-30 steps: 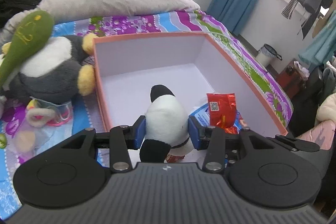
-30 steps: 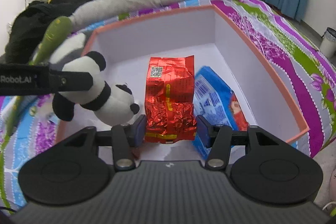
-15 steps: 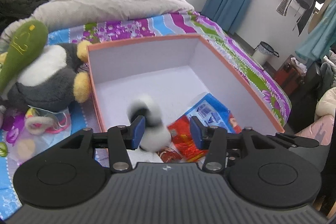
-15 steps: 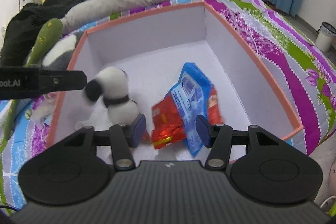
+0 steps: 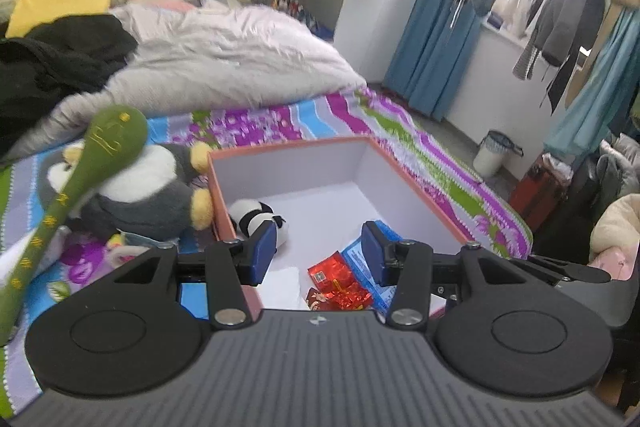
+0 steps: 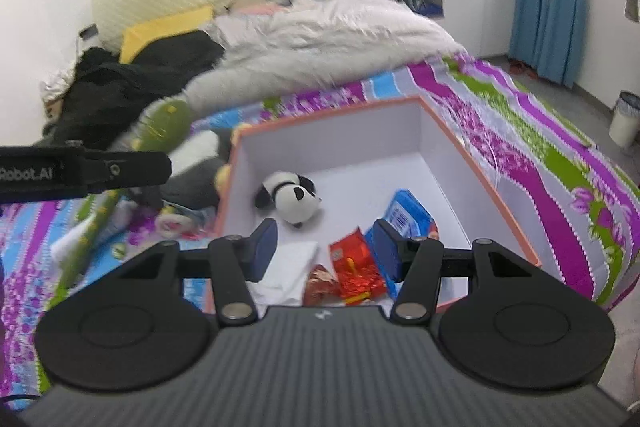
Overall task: Organize soft objects
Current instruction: 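Withdraw both tools from the box back toward the plush pile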
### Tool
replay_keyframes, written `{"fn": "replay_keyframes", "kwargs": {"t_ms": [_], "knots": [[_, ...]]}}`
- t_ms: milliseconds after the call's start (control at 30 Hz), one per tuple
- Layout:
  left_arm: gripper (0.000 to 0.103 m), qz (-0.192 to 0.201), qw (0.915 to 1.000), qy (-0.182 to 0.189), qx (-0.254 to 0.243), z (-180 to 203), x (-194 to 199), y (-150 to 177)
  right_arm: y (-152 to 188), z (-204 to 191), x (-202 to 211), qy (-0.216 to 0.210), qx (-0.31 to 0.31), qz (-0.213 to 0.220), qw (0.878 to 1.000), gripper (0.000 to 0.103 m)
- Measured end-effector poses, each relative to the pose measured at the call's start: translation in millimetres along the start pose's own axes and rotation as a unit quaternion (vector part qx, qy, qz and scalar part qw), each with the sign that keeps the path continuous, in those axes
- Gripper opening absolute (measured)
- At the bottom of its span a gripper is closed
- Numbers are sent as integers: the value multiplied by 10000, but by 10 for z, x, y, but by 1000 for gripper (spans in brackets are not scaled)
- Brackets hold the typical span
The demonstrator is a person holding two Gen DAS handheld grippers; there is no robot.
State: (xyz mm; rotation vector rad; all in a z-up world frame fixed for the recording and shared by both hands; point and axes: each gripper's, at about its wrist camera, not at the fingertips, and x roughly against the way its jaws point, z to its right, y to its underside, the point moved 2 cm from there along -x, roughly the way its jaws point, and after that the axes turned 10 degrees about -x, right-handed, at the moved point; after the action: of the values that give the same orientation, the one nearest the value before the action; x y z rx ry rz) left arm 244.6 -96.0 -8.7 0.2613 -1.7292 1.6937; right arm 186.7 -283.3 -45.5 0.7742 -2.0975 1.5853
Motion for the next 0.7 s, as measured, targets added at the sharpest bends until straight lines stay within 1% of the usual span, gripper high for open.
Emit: {"fn": "replay_keyframes", "kwargs": {"t_ms": [233,567,700], "knots": [[53,282,9994,-177,49,-52,632,119,72,-256,421,-265,129,217,9993,56],[53,557,9974,-378,249,-175,1322,428,245,-549,823,-505,275,417,9975,56],[58,585,9963,-537,322,-251,1530,559,332,-673,918,-653,364,477,9961,56]]}}
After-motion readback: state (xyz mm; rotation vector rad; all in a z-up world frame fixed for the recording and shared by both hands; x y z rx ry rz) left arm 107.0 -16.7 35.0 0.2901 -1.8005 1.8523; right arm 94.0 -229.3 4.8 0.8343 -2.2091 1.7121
